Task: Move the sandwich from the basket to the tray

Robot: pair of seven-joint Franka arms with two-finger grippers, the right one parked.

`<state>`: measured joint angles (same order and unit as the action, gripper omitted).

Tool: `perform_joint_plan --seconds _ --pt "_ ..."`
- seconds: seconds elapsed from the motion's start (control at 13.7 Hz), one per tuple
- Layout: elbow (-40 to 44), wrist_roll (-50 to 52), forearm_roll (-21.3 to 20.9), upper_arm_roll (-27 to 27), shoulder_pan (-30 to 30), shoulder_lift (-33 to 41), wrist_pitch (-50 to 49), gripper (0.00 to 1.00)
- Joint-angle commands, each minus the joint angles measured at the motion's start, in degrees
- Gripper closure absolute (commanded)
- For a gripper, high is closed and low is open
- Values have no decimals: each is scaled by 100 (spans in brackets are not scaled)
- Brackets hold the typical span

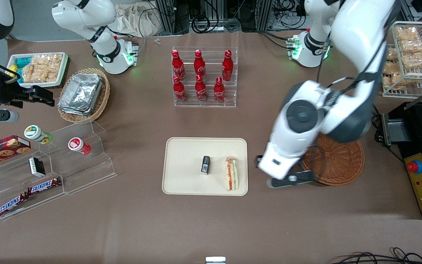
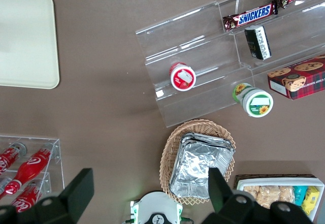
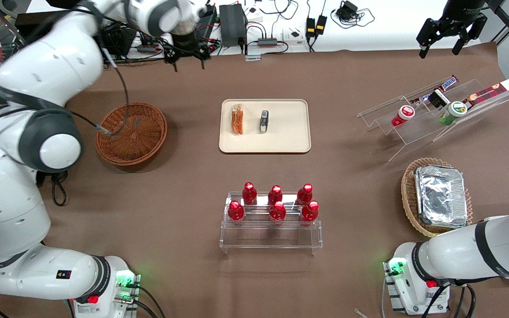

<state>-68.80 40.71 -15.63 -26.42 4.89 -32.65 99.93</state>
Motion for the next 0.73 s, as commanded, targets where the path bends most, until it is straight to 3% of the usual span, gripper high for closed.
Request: perform_joint_plan --seconds 0.0,0.36,0.51,0.66 --pt "-1098 -1323 648 232 -672 1187 -516 0" --pt "-2820 -3794 1693 2058 -455 2936 -274 0" --pt "-3366 -4053 1669 2718 -113 3316 -45 0" --pt "-3483 -4019 1494 2730 -120 3335 211 0"
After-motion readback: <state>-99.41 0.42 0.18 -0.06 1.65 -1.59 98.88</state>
